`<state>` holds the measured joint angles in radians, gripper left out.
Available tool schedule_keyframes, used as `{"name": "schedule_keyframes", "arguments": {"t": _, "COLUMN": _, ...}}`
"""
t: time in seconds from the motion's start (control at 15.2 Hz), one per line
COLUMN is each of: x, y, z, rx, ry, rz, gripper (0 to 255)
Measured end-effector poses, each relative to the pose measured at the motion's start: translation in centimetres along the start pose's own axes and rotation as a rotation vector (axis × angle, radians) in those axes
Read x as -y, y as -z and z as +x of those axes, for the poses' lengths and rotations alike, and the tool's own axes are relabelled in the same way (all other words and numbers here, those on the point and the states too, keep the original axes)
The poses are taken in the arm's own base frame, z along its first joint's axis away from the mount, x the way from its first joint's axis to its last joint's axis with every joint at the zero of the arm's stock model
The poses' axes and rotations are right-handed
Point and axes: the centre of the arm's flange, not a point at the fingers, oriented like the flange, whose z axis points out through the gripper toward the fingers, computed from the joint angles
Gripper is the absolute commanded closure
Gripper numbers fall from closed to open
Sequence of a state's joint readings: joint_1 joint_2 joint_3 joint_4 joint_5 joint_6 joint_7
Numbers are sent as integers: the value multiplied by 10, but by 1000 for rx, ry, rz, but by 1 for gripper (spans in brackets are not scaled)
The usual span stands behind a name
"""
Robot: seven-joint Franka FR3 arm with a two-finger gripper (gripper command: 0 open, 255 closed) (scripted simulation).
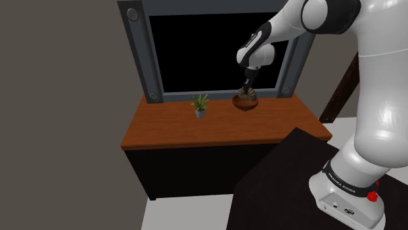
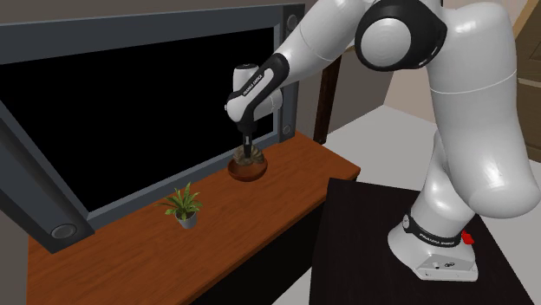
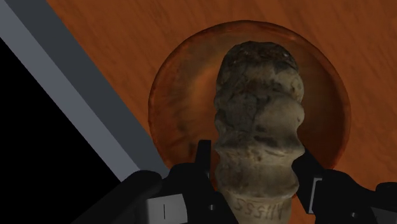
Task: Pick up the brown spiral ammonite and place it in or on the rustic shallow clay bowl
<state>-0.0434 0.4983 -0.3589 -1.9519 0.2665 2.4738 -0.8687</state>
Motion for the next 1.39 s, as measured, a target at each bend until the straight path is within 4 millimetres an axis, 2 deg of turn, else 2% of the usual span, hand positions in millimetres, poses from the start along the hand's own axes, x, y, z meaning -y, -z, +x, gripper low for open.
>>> {"name": "schedule_keyframes", "arguments": {"t": 0.26, "x": 0, "y": 0, "z": 0, "rx": 0, "ry": 0, "rz": 0, "gripper": 255}}
{"name": "schedule_keyframes", "arguments": {"t": 0.33, "x": 0, "y": 0, "z": 0, "rx": 0, "ry": 0, "rz": 0, "gripper": 0}}
{"name": "schedule_keyframes", "arguments": {"t": 0.73, "x": 0, "y": 0, "z": 0, "rx": -1, "ry": 0, "rz": -1, "gripper": 0}}
{"name": "schedule_keyframes", "arguments": {"t": 1.06, "x": -1, "y": 45, "z": 1, "rx": -2, "ry": 0, "rz": -1, "gripper": 0}}
{"name": "schedule_keyframes", "arguments": {"t": 1.39, "x": 0, "y": 49, "z": 0, "rx": -1, "ry": 0, "rz": -1, "gripper": 0}}
